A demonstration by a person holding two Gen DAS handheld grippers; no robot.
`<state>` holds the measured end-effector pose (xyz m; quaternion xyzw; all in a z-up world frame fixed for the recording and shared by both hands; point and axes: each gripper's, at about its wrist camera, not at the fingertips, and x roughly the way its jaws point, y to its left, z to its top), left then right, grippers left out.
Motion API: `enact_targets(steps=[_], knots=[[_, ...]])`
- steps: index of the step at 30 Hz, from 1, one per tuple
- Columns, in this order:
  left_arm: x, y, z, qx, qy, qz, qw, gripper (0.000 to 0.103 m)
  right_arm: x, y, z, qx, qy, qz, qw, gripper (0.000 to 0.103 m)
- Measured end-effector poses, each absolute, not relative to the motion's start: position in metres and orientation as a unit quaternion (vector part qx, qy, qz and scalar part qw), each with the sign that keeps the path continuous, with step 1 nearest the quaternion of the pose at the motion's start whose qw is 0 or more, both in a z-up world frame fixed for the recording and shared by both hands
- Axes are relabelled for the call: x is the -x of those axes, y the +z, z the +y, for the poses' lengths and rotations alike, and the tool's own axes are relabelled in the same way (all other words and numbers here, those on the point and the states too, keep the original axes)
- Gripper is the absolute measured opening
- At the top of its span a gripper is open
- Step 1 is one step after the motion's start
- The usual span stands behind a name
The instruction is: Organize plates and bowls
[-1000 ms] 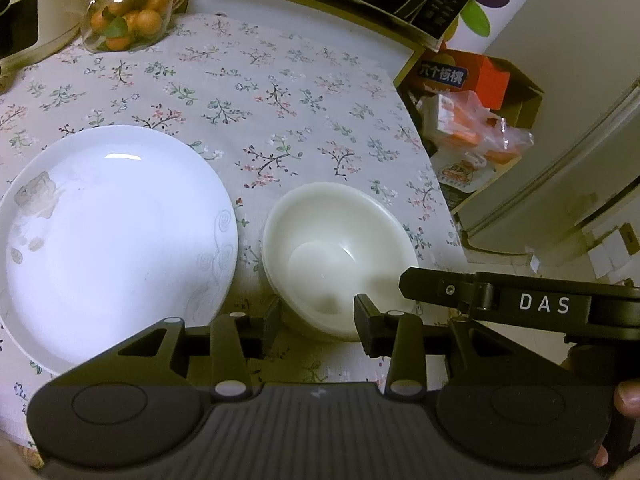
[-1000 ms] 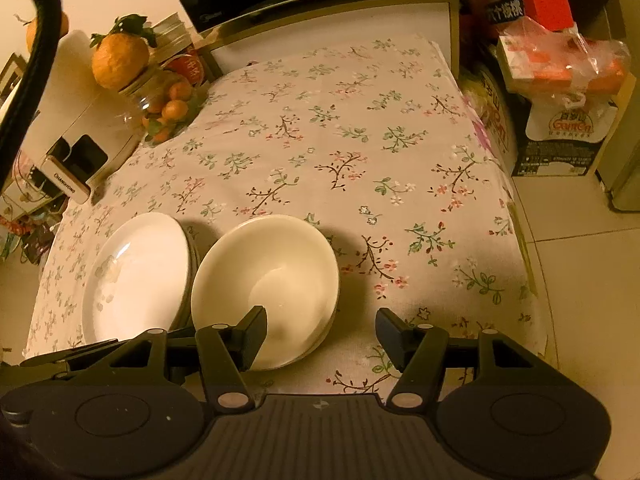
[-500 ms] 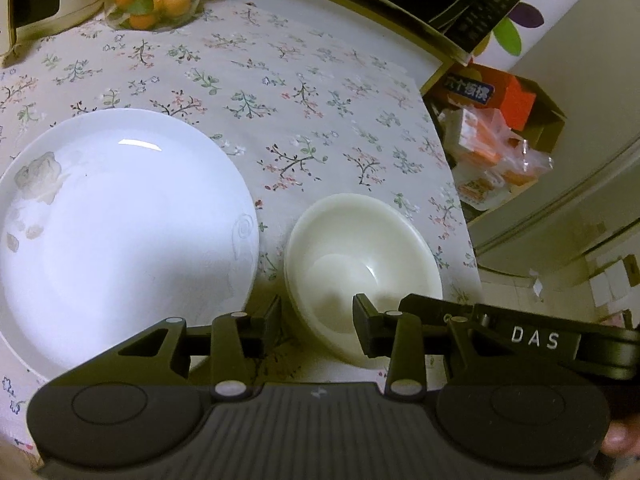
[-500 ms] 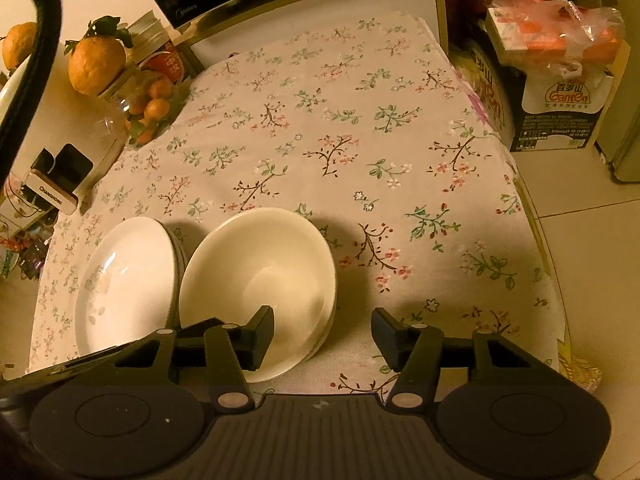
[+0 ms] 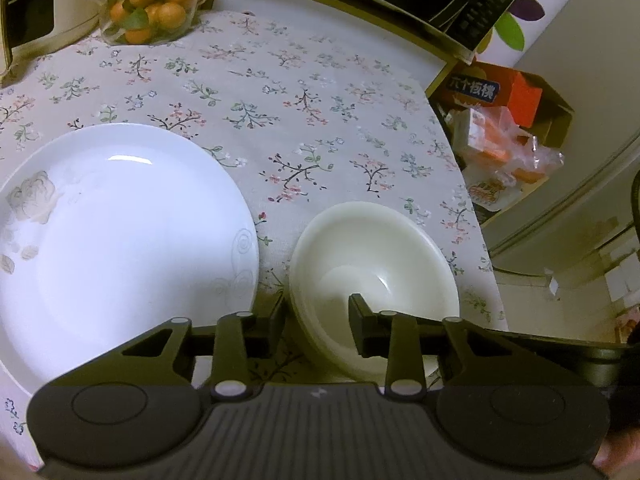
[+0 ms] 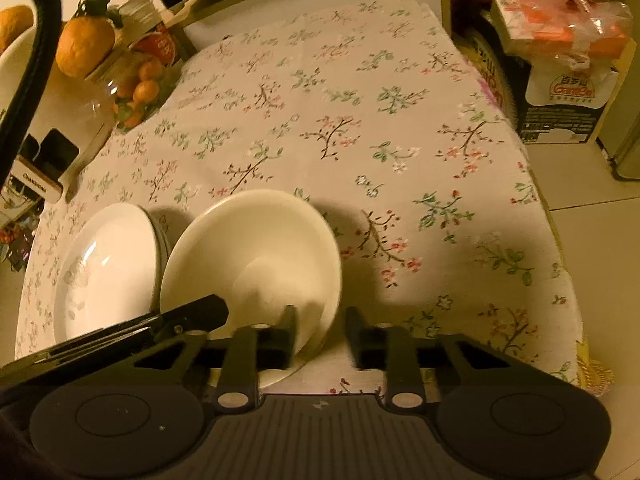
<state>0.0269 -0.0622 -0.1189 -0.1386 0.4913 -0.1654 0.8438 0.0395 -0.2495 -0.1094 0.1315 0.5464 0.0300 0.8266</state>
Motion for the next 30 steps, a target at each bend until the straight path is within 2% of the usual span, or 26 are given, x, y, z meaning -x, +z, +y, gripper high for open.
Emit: enact_targets(steps=[3, 6, 30], knots=[[-0.028, -0.120, -0.060, 0.138, -0.165, 0.492, 0.843, 0.018, -0.039, -0.108, -0.248, -0.123, 0.027, 0.545, 0.829, 0.018], [-0.027, -0.118, -0.062, 0.129, -0.165, 0.490, 0.846, 0.015, -0.039, -0.110, -0.250, -0.124, 0.022, 0.547, 0.827, 0.017], [-0.017, -0.093, -0.071, 0.113, -0.203, 0.464, 0.855, 0.015, -0.032, -0.083, -0.261, -0.107, 0.001, 0.502, 0.859, 0.014]])
